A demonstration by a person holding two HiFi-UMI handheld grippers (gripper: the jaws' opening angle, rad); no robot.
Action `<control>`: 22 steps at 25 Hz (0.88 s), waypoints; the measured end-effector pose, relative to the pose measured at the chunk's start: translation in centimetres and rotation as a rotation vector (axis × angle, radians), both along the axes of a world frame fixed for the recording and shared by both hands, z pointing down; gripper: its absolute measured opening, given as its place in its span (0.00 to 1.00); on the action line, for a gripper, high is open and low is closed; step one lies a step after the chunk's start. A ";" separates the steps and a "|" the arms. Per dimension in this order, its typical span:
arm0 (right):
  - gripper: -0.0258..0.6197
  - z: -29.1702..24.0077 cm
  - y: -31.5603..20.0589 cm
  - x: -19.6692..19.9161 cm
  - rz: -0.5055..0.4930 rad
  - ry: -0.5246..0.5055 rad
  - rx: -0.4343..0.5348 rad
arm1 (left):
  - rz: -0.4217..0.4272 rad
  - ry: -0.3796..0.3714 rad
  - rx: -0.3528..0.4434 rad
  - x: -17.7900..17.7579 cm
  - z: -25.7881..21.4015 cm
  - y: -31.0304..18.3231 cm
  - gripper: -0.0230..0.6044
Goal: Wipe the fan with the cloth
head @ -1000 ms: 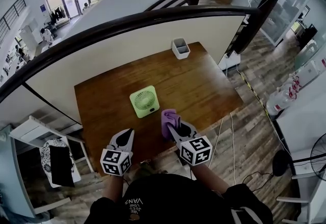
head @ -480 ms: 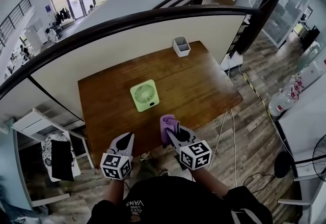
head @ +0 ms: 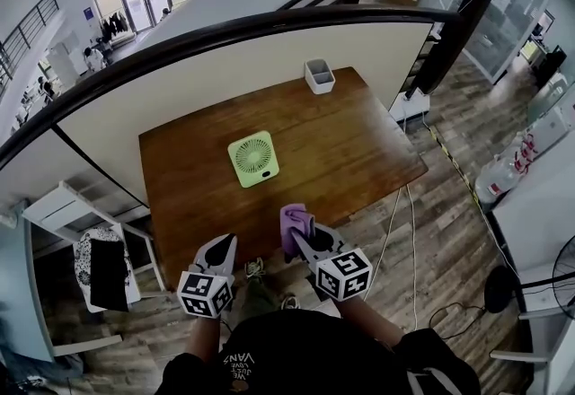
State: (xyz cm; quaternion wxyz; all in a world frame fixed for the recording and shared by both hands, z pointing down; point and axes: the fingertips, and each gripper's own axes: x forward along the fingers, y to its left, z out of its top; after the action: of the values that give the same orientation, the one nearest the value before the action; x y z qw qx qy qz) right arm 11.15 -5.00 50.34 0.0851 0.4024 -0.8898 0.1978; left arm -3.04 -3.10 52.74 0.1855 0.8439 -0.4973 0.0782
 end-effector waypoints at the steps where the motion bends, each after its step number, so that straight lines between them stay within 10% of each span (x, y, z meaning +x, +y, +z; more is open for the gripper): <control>1: 0.18 0.0 0.2 0.0 -0.003 0.000 0.000 | 0.000 0.000 0.001 0.1 0.0 0.1 0.05; 22: 0.18 -0.2 2.2 0.3 -0.039 0.020 0.021 | 0.002 -0.002 -0.003 1.5 0.3 2.0 0.05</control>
State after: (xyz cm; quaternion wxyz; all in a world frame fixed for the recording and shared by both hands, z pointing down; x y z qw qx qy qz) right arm 11.41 -2.75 50.16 0.0936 0.3878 -0.8986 0.1826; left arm -1.55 -1.12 53.08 0.1862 0.8441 -0.4964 0.0799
